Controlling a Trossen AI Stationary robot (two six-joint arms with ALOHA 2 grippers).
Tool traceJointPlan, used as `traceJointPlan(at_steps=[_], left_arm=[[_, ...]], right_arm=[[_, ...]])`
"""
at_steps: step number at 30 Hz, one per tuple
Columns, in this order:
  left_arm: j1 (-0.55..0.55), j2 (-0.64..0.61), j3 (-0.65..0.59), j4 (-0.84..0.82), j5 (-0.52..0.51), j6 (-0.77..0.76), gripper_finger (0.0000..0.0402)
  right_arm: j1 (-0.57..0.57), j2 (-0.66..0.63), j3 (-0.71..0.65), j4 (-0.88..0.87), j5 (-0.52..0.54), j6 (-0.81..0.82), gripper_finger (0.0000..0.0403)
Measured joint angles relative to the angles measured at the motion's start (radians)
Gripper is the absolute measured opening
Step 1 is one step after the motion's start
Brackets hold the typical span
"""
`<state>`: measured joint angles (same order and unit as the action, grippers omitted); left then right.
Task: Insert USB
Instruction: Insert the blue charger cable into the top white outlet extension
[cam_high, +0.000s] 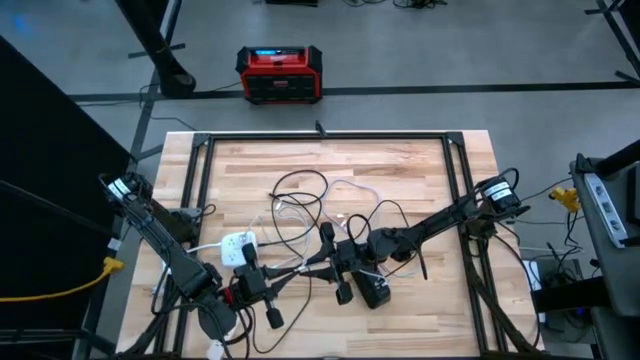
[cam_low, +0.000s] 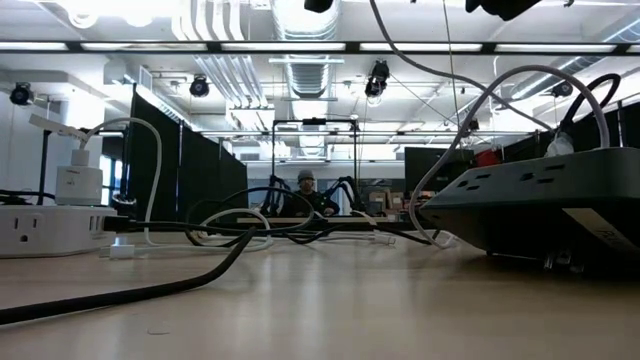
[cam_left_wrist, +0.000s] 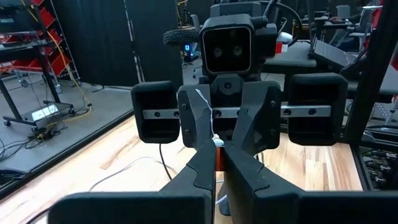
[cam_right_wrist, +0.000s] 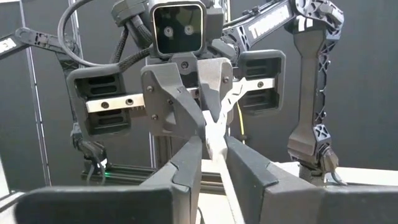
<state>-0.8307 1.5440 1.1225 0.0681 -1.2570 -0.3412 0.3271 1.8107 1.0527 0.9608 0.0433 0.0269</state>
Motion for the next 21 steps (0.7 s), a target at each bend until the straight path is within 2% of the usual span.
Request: traceJointPlan(at_steps=[4, 7, 14, 21], left_arm=[[0.0, 0.0, 0.0, 0.0, -0.002, 0.003, 0.0003], [-0.001, 0.0, 0.0, 0.001, 0.001, 0.008, 0.0003], [-0.003, 0.0, 0.0, -0.022, 0.002, 0.002, 0.0003], [-0.039, -0.017, 0.006, -0.055, 0.003, -0.012, 0.0033]], right_arm=[[-0.001, 0.0, 0.0, 0.004, 0.001, -0.002, 0.0042], [-0.001, 0.0, -0.001, 0.008, -0.001, -0.022, 0.0015], [0.001, -0.001, -0.001, -0.008, 0.011, -0.047, 0.0014], [-0.025, -0.047, 0.0, -0.203, 0.062, -0.064, 0.0014]])
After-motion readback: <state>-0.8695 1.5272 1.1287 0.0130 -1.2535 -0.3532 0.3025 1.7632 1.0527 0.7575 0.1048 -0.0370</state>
